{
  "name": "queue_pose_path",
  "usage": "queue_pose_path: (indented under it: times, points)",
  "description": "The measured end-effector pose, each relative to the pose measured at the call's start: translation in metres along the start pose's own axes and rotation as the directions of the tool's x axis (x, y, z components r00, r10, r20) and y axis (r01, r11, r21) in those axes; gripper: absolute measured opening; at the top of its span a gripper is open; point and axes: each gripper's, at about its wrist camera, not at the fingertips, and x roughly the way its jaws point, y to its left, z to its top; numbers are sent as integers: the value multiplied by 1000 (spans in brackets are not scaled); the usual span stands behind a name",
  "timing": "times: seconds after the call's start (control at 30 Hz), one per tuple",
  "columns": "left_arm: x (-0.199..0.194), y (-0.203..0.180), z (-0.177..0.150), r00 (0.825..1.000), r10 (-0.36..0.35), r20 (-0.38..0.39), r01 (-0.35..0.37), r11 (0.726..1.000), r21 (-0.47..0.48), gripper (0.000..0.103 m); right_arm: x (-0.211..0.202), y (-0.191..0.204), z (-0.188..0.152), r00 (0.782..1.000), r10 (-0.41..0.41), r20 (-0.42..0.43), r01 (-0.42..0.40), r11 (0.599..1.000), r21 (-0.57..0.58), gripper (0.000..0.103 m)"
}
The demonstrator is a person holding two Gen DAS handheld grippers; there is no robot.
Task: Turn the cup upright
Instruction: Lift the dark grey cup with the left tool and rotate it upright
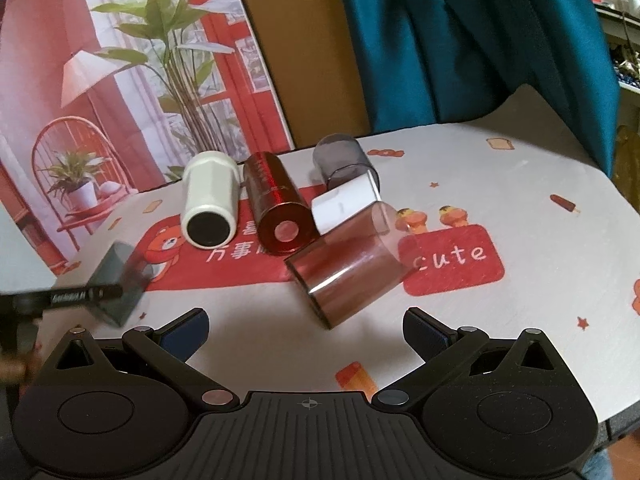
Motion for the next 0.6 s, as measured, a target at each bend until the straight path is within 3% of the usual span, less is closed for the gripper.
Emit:
queue_pose_path:
  times: [0.23, 0.43, 0.6]
  points:
    - [-31, -32, -32, 1000, -17, -2, 17, 993, -121, 66, -6, 2, -12, 999, 27, -31, -27, 1000, -10, 103]
    - [-41, -53, -44, 998, -58, -15, 56, 995, -79, 66, -14, 10, -16, 999, 37, -31, -38, 999, -29, 103]
    - [-43, -51, -50, 993, -111, -27, 108, 988, -109, 67, -19, 17, -20, 999, 29, -35, -31, 998, -53, 103]
